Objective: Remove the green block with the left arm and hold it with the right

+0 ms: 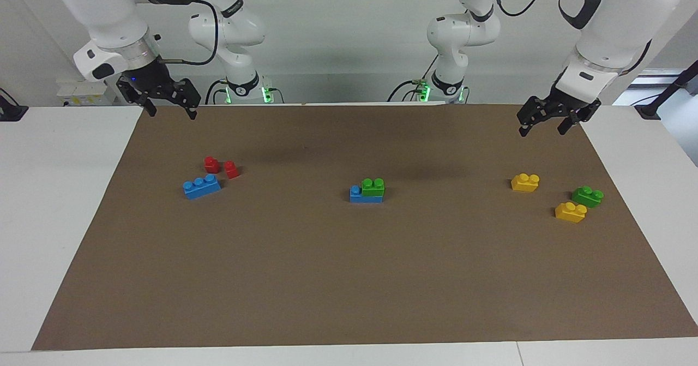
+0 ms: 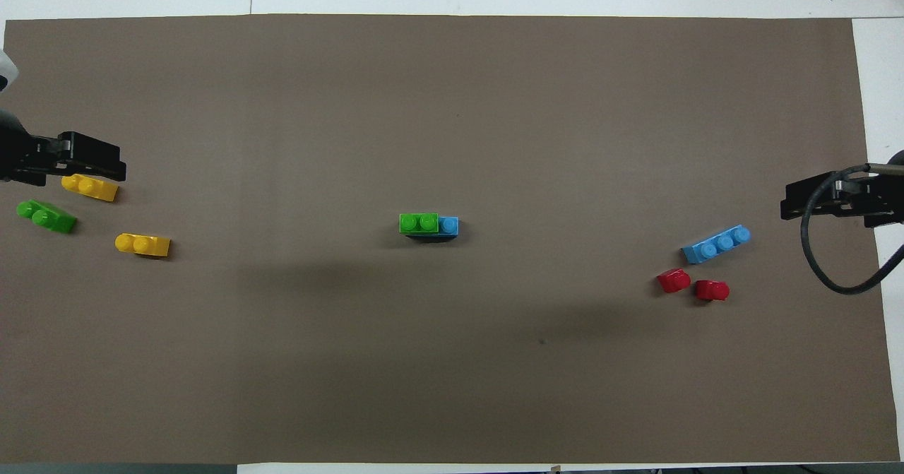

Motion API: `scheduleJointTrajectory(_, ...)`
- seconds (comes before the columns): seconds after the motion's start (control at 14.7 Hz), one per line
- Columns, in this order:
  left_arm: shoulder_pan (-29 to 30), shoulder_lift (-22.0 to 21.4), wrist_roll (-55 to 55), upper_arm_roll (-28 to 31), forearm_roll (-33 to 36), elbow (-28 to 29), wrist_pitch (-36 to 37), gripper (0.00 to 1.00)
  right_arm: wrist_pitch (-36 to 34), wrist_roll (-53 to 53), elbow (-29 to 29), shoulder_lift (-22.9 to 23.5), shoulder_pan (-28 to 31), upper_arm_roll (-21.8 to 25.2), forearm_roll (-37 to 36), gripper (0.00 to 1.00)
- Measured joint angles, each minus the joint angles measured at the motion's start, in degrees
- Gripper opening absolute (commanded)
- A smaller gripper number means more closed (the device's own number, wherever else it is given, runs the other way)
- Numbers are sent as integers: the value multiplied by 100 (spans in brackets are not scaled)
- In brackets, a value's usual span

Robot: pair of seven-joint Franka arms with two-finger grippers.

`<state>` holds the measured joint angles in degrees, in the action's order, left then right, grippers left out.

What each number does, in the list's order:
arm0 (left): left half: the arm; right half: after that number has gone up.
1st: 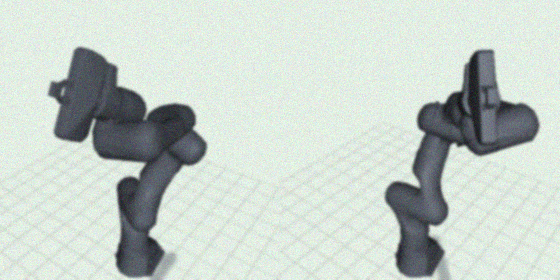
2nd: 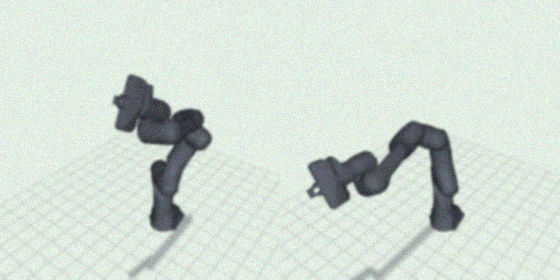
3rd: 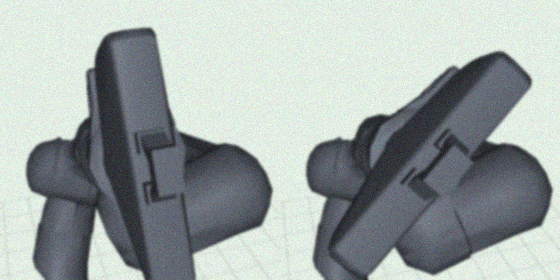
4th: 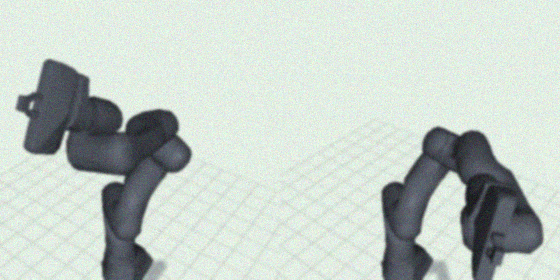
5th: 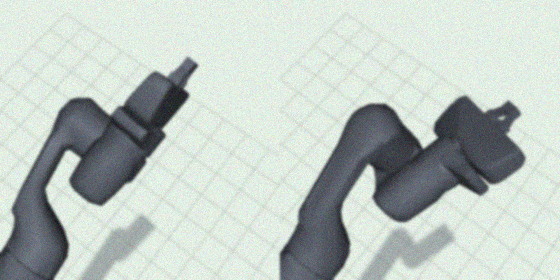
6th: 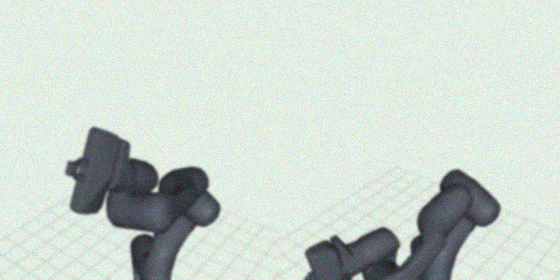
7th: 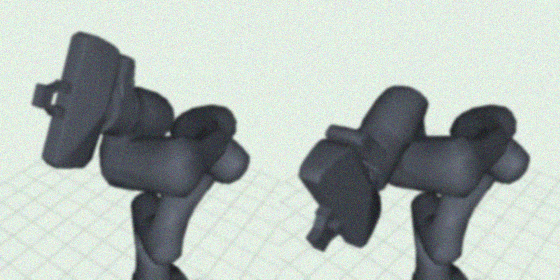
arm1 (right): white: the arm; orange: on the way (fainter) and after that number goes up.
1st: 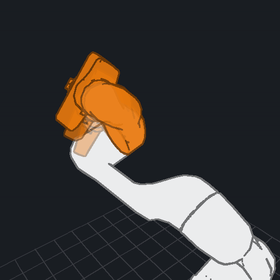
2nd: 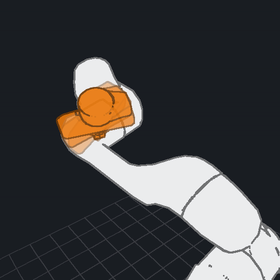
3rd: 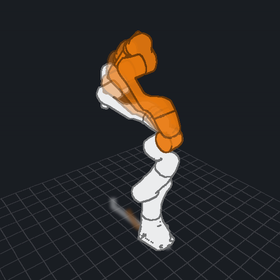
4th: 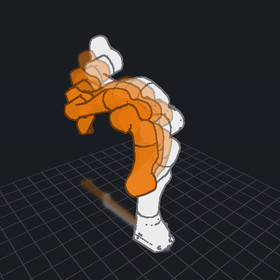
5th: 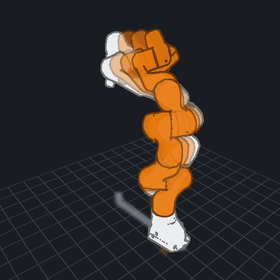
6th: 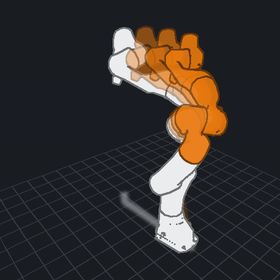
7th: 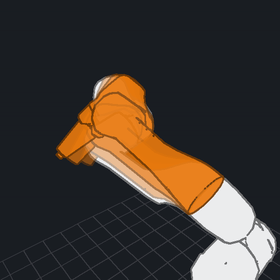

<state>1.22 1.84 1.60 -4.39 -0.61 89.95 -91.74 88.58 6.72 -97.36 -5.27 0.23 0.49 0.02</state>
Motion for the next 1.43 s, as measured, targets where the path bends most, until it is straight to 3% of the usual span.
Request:
scheduleJointTrajectory(0.75, 0, 0, 0, -7, -3, 0, 0, 100, 105, 92, -12, -1, -11, -44, 0, 100)
scheduleJointTrajectory(0.95, 0, 0, 0, -10, -7, 0, 0, 100, 392, 1242, -146, 0, -146, -74, 1, 99)
scheduleJointTrajectory(1.43, 0, 0, 25, -13, -14, 7, 30, 100, 1205, 5243, -636, 18, -1079, -146, 291, 97)
